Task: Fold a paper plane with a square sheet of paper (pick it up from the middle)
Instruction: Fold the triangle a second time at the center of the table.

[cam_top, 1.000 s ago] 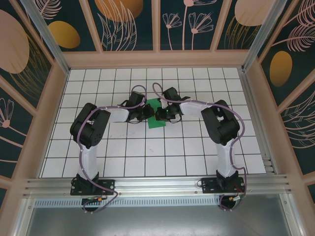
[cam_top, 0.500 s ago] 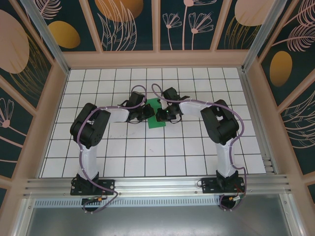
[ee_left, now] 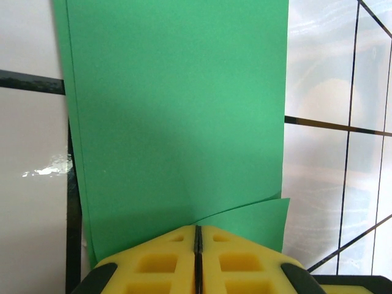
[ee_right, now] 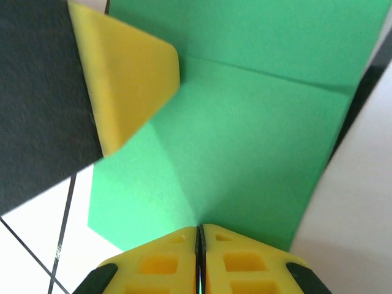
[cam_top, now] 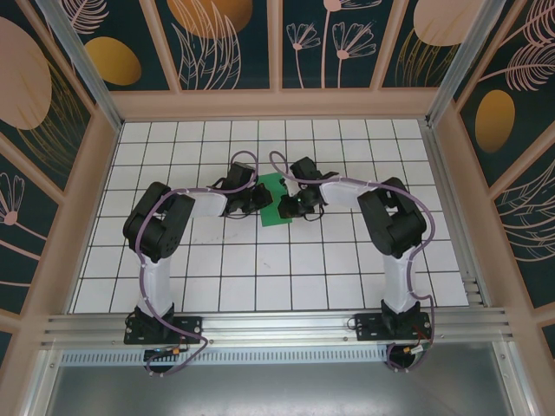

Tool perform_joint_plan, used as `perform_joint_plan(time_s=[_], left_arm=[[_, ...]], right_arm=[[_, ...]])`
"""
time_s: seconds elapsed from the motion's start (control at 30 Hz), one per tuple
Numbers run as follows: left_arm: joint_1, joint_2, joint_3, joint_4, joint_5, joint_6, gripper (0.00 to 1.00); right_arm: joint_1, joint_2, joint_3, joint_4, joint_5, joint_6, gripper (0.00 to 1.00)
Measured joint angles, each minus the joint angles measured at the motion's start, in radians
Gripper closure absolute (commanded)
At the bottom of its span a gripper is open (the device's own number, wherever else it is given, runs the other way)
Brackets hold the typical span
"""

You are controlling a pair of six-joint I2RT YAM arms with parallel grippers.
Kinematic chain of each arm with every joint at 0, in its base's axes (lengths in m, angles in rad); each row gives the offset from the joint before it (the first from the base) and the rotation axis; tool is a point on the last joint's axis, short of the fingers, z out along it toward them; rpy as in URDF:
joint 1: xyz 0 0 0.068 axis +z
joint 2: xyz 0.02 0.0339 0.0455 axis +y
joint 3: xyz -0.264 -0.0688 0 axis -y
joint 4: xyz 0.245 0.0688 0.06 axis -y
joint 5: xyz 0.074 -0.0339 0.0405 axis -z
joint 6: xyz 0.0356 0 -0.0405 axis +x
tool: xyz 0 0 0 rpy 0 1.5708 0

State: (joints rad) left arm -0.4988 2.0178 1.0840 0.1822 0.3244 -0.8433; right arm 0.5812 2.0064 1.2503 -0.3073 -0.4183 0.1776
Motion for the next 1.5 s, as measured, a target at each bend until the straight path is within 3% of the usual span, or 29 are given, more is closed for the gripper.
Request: perform_joint_plan(time_s=[0.43, 0.7, 1.0, 1.5], left_arm=[[-0.001, 0.000, -0.002, 0.005, 0.000, 0.000, 0.89], [-0.001, 0.000, -0.002, 0.008, 0.005, 0.000, 0.88], [-0.001, 0.000, -0.002, 0.010, 0.012, 0.000, 0.88], [-0.008, -0.062, -0.084, 0.118, 0.110, -0.069, 0.84]], right_arm=[[-0.021, -0.122, -0.171, 0.034, 0.005, 0.031, 0.90], [-0.024, -0.198, -0.162, -0.031, 0.029, 0.049, 0.89], [-0.024, -0.066, -0.008, 0.001, 0.029, 0.076, 0.90], [-0.026, -0.011, -0.015, 0.021, 0.033, 0.110, 0.91]])
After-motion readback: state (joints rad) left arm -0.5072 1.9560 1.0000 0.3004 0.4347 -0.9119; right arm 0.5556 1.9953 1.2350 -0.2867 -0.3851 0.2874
